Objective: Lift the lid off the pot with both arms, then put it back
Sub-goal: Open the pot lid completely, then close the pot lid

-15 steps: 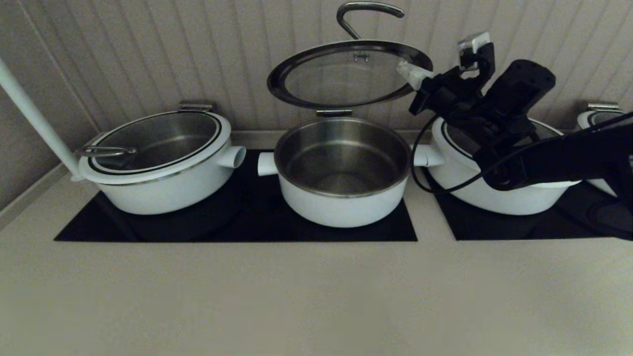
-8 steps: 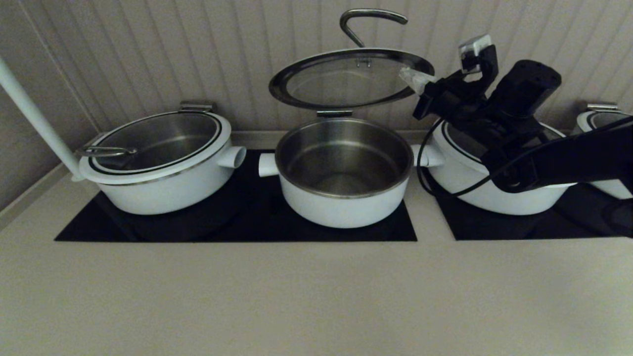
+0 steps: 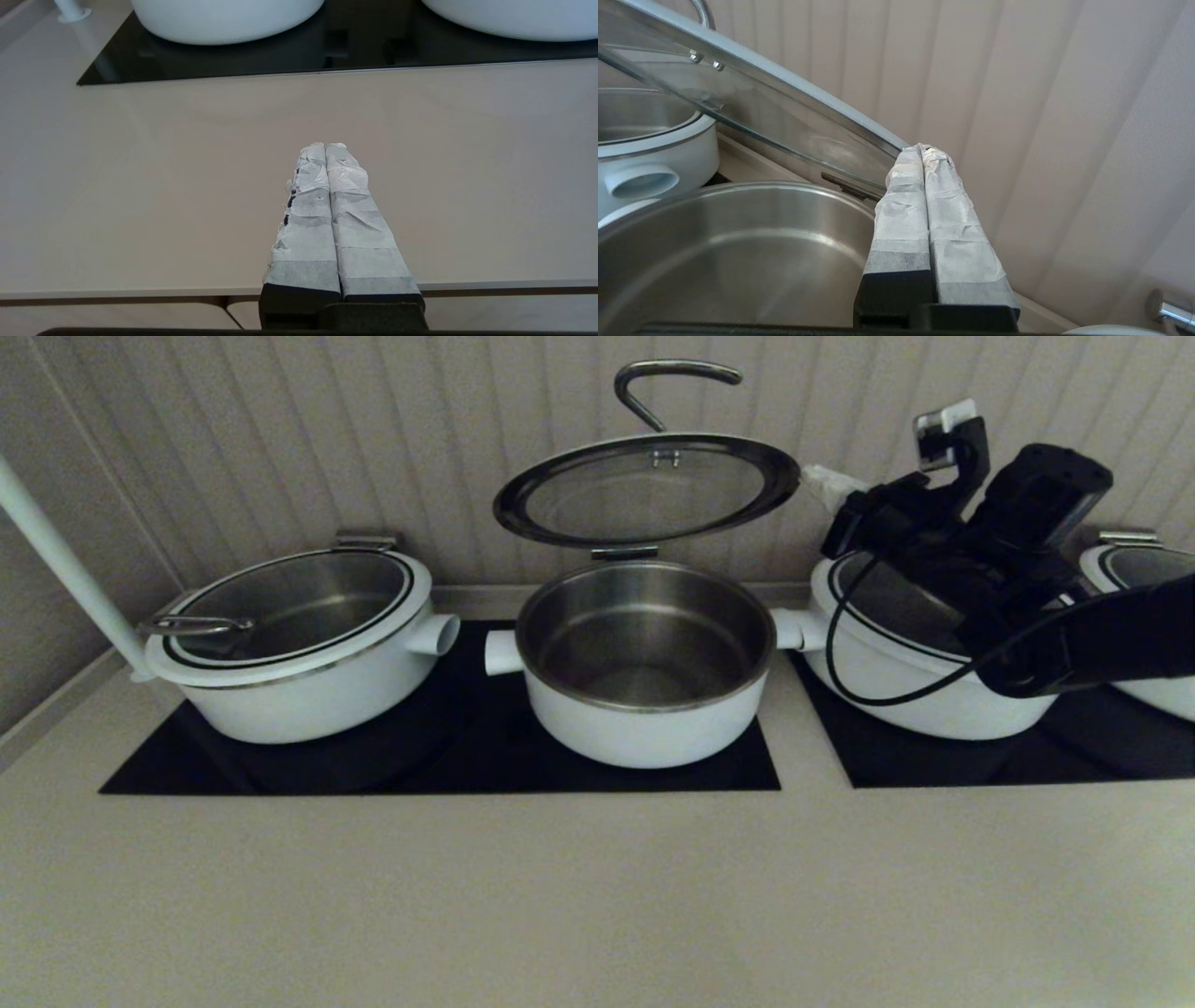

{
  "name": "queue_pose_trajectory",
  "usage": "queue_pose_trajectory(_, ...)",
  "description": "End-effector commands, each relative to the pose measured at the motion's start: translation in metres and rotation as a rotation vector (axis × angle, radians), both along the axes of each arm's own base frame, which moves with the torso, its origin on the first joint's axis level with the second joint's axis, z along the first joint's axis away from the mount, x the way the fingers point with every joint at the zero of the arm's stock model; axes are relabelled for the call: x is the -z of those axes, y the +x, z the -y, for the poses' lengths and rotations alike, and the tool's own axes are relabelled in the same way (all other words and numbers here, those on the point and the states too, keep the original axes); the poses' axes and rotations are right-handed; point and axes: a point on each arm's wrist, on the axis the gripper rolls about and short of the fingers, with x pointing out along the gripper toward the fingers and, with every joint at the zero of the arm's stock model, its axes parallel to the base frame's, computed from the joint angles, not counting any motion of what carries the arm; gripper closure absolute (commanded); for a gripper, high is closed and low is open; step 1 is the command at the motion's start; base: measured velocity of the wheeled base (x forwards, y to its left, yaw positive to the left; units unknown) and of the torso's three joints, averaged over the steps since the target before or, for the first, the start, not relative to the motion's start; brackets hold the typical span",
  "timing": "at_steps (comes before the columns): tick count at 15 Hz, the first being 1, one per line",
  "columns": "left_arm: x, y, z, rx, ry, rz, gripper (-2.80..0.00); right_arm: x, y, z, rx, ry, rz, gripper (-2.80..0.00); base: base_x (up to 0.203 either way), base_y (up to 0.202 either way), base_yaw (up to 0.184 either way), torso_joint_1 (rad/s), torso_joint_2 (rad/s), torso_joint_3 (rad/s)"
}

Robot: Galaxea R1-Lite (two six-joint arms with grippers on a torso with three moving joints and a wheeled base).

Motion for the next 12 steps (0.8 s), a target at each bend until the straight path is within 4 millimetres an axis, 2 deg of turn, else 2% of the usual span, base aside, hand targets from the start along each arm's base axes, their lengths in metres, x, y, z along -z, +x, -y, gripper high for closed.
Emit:
queue_pose_trajectory(1, 0.000, 0.000, 0.000, -0.001, 0.000, 0.001, 0.00, 0.000, -0.001, -0.001, -0.014, -0.008, -0.008, 0.00, 0.000, 0.000, 0.000, 0.000, 0.00, 0.000)
queue_pose_trajectory(6, 0.000, 0.000, 0.000, -0.001, 0.000, 0.001, 0.00, 0.003, -0.002, -0.001, -0.015, -0.012, -0.025, 0.00, 0.000, 0.000, 0.000, 0.000, 0.00, 0.000)
queue_pose_trajectory(12, 0.000, 0.000, 0.000, -0.001, 0.000, 0.001, 0.00, 0.016, -0.028, 0.005, -0.010, -0.045, -0.156, 0.00, 0.000, 0.000, 0.000, 0.000, 0.00, 0.000)
